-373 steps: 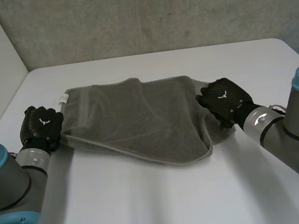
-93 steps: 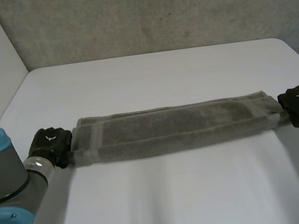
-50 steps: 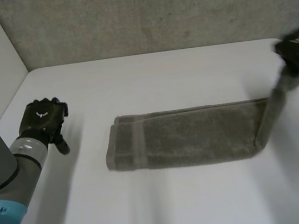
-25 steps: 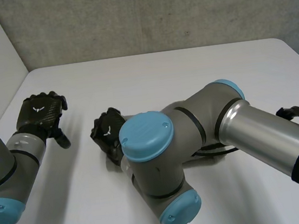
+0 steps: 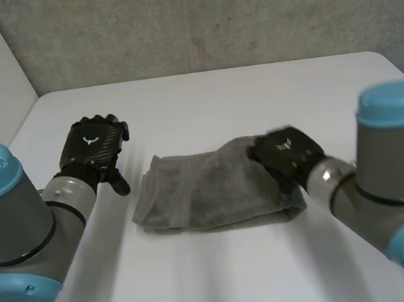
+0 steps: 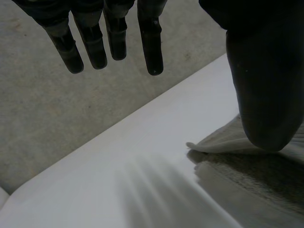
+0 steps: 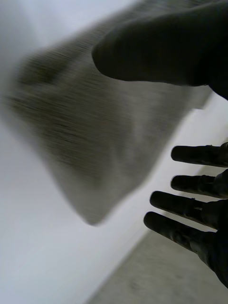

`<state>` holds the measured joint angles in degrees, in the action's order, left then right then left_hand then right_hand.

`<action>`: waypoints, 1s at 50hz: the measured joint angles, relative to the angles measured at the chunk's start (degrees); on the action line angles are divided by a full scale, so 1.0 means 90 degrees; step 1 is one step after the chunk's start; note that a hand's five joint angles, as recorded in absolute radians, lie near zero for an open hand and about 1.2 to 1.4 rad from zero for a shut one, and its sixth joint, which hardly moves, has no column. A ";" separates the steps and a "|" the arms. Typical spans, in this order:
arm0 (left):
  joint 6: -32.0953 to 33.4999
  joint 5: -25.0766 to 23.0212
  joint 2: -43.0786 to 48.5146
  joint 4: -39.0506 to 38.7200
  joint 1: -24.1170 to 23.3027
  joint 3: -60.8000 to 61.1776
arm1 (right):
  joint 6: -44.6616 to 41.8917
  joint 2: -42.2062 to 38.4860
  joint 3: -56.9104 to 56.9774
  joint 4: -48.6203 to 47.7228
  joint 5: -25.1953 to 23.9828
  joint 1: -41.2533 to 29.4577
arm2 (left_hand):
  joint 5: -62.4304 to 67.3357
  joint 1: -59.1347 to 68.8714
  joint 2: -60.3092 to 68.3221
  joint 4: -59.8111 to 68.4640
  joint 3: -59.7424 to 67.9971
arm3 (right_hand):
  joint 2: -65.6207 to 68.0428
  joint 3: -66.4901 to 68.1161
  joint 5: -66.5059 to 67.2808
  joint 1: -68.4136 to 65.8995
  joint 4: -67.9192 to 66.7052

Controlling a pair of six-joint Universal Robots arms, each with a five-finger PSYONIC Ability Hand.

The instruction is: Fold the towel.

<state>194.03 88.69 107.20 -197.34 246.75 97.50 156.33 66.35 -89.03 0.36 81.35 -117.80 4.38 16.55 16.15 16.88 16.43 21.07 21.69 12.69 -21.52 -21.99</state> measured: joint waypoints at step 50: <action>-0.0067 0.1018 -0.0045 -0.0073 -0.0111 -0.0345 | 0.0485 -0.2377 0.2930 -0.0217 0.0132 -0.2723 | -0.0005 -0.0001 -0.0002 -0.0001 0.0000 | 0.4419 0.4427 0.4274 -0.4418 -0.4406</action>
<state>193.43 97.86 106.80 -197.99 245.74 94.39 160.70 44.96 -62.66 -1.59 82.54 -142.30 4.34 16.54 16.14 16.87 16.43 60.84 61.54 51.16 -61.28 -61.64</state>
